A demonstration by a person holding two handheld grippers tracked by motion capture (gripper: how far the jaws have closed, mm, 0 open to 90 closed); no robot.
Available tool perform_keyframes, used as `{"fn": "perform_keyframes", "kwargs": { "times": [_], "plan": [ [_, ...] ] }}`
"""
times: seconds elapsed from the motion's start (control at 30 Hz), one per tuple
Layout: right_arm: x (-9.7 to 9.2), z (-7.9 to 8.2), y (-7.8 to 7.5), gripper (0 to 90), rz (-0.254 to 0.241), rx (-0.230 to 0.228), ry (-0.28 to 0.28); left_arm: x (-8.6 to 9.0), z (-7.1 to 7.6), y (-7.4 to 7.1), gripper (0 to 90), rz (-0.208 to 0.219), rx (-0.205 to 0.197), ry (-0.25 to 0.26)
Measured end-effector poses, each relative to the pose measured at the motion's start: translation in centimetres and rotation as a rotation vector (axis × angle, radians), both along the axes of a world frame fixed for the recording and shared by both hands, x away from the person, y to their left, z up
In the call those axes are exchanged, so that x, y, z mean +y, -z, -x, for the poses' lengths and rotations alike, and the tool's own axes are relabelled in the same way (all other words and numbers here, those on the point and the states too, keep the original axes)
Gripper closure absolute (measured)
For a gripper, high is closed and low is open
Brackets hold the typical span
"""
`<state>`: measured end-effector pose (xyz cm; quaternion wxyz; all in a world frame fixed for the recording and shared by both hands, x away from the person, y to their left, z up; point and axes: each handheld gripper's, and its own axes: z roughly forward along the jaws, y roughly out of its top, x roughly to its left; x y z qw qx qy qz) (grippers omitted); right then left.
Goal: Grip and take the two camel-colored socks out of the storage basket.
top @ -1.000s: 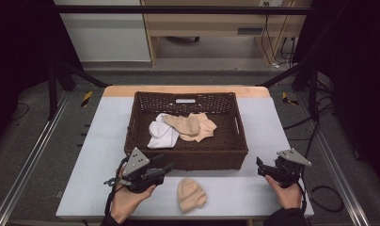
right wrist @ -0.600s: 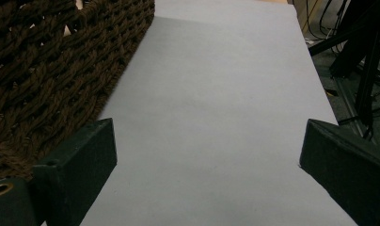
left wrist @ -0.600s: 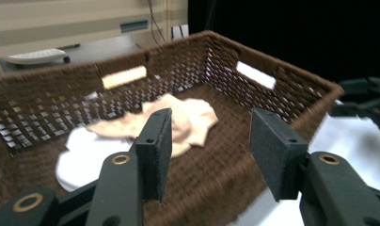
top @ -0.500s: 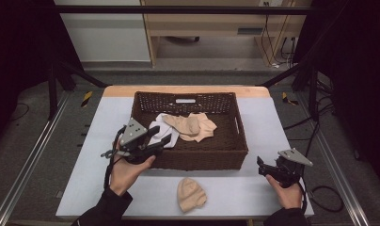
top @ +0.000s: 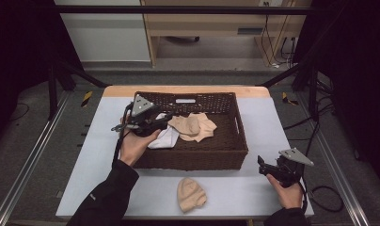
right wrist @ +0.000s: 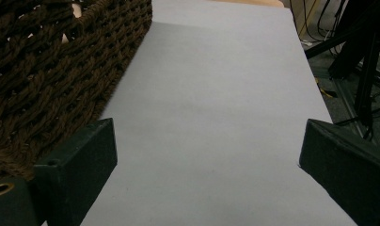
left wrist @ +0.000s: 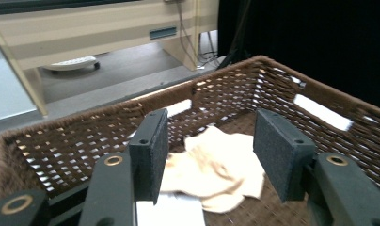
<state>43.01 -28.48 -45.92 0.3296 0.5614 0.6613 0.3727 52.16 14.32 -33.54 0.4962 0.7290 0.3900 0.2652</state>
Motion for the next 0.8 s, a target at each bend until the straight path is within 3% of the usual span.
{"fn": "perform_keyframes", "kwargs": {
  "times": [0.13,0.37,0.47,0.73,0.8],
  "plan": [
    [0.0,0.0,0.0,4.8,0.002,0.001,-0.001,-0.5,-1.8,0.6,44.3,-0.024,0.014,-0.025],
    [0.1,-0.1,0.1,4.8,0.001,0.003,-0.002,-1.0,-4.5,1.9,44.3,-0.011,0.054,-0.071],
    [0.1,-0.1,0.1,4.8,0.004,0.003,-0.003,-0.9,-5.7,2.7,44.2,-0.037,0.053,-0.101],
    [0.1,-0.1,0.1,4.8,0.007,0.003,-0.005,-0.8,-8.1,5.8,44.4,-0.104,0.136,-0.138],
    [0.1,-0.2,0.2,4.9,0.008,0.005,-0.005,-0.9,-8.5,6.3,45.4,-0.097,0.158,-0.139]
  ]
}}
